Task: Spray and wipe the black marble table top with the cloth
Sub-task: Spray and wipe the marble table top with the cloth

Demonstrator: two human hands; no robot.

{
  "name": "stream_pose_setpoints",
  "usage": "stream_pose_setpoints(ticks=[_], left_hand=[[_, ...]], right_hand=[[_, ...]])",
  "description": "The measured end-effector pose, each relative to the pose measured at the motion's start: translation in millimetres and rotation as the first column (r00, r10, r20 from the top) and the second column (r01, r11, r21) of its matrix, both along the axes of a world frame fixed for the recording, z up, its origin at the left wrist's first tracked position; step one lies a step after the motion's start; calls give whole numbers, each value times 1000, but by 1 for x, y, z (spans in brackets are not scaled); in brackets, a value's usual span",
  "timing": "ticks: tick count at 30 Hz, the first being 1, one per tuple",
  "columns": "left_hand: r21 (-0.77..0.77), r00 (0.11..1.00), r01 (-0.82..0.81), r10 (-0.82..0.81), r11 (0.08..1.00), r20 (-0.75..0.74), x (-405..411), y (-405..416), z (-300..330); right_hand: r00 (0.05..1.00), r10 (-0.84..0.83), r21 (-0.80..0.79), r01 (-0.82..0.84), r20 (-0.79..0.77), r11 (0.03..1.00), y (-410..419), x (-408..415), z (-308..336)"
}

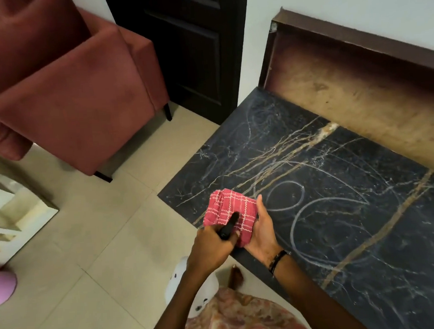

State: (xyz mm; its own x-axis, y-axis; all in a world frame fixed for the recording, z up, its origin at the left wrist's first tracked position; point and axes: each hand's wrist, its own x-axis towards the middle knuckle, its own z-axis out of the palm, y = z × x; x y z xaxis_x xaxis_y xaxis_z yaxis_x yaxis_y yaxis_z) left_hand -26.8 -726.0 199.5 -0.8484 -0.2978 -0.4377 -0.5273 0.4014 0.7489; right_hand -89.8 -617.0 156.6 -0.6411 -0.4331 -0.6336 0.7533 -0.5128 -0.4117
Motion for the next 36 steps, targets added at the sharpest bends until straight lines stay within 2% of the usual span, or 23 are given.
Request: stream_pose_setpoints(ticks=[4,8,10,14,16,17,18,19,20,21,22,23,24,26,28,32,36], left_hand=[[-24,1000,17,-17,1000,3,-12,-24,-3],[132,997,56,-63,990,51,-15,-56,-9],[185,998,13,-25,983,60,-17,-77,-12],[285,991,-123,103,951,84,-25,-127,-21],[257,990,-137,121,957,77,-31,-154,-26],[232,990,-132,119,964,70,-35,-169,-29],[219,991,-133,121,967,64,-39,-183,-32],[214,991,-133,124,968,57,-44,-196,-34],[215,991,-133,126,967,47,-49,-206,-34],[215,993,-121,116,969,36,-55,-217,-35],[213,995,-99,98,972,18,-60,-226,-35],[211,997,-80,83,974,-3,-65,-233,-33],[211,997,-73,77,975,-13,-70,-240,-33],[212,997,-75,80,974,-15,-78,-251,-32],[210,997,-78,81,975,-3,-84,-258,-35],[231,998,-67,68,971,7,-95,-264,-38],[231,998,-65,65,971,7,-96,-268,-38]], right_hand=[[1000,-2,4,2,-15,1000,-18,-12,-1],[999,-29,25,30,-13,999,-34,-19,-8],[1000,-16,73,17,-24,997,-43,-23,-13],[994,57,359,-21,-89,933,-62,-32,-19],[972,116,512,4,-203,859,-75,-37,-17],[932,181,589,42,-315,807,-83,-40,-16],[840,312,686,95,-444,722,-92,-42,-18],[677,538,809,147,-501,569,-101,-44,-25],[473,776,908,238,-418,344,-108,-42,-40],[280,925,930,332,-256,157,-113,-36,-64],[168,982,933,358,-90,24,-117,-30,-82],[122,992,934,351,20,-62,-120,-22,-98],[118,991,940,328,60,-96,-123,-14,-106],[168,984,947,301,66,-115,-125,-11,-105],[209,977,922,366,48,-123,-125,-16,-99],[190,970,919,335,150,-207,-129,-32,-99],[276,946,912,321,168,-255,-158,-66,-102]])
